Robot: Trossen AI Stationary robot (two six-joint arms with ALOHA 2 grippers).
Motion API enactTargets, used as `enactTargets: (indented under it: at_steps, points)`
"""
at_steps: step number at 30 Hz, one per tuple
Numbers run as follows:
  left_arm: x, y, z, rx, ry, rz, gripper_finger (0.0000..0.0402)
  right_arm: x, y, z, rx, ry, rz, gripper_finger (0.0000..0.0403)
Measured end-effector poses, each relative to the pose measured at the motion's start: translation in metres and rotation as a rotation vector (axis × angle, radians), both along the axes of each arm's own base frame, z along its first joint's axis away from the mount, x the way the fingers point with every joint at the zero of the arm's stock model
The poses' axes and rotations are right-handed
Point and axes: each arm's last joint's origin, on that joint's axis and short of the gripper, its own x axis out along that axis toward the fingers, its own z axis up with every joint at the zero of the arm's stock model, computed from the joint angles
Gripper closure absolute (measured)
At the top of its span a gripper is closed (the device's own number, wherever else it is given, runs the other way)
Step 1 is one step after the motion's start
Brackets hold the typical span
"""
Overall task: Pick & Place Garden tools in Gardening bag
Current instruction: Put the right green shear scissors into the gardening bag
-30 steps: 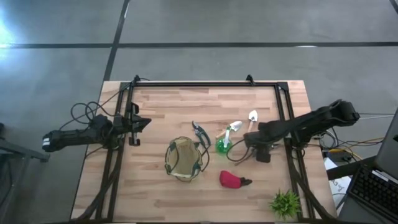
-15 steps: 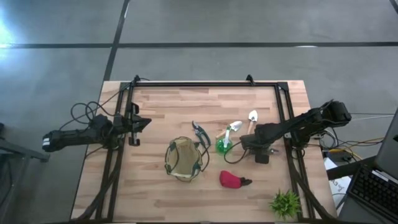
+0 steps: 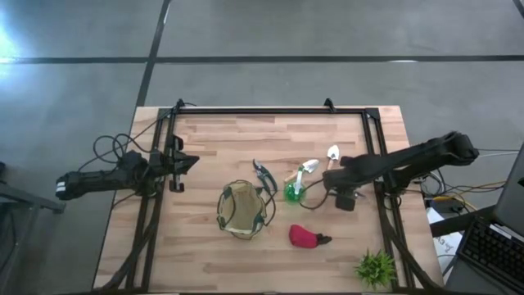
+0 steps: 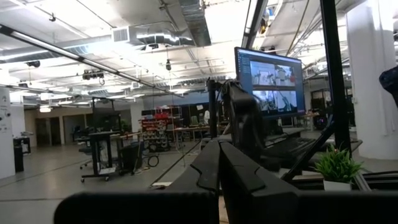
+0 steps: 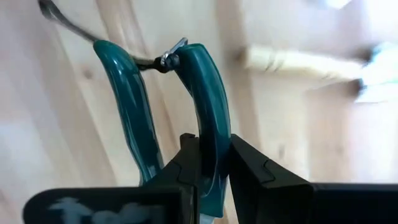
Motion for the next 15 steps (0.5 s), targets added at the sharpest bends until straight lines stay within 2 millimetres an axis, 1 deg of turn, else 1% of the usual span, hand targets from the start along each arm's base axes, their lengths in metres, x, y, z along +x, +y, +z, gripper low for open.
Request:
enactTargets:
  at_steps: [9, 13, 15]
  points:
    - [0.000, 0.000, 0.000, 0.000, 0.000, 0.000, 0.0392, -0.002, -0.004, 0.087, -0.098, -0.300, -0.025, 0.0362]
    - [0.000, 0.000, 0.000, 0.000, 0.000, 0.000, 0.0392, 0.007, -0.005, 0.119, -0.154, -0.428, 0.023, 0.0362]
    - [0.000, 0.000, 0.000, 0.000, 0.000, 0.000, 0.0392, 0.016, -0.004, 0.131, -0.175, -0.490, 0.076, 0.0362]
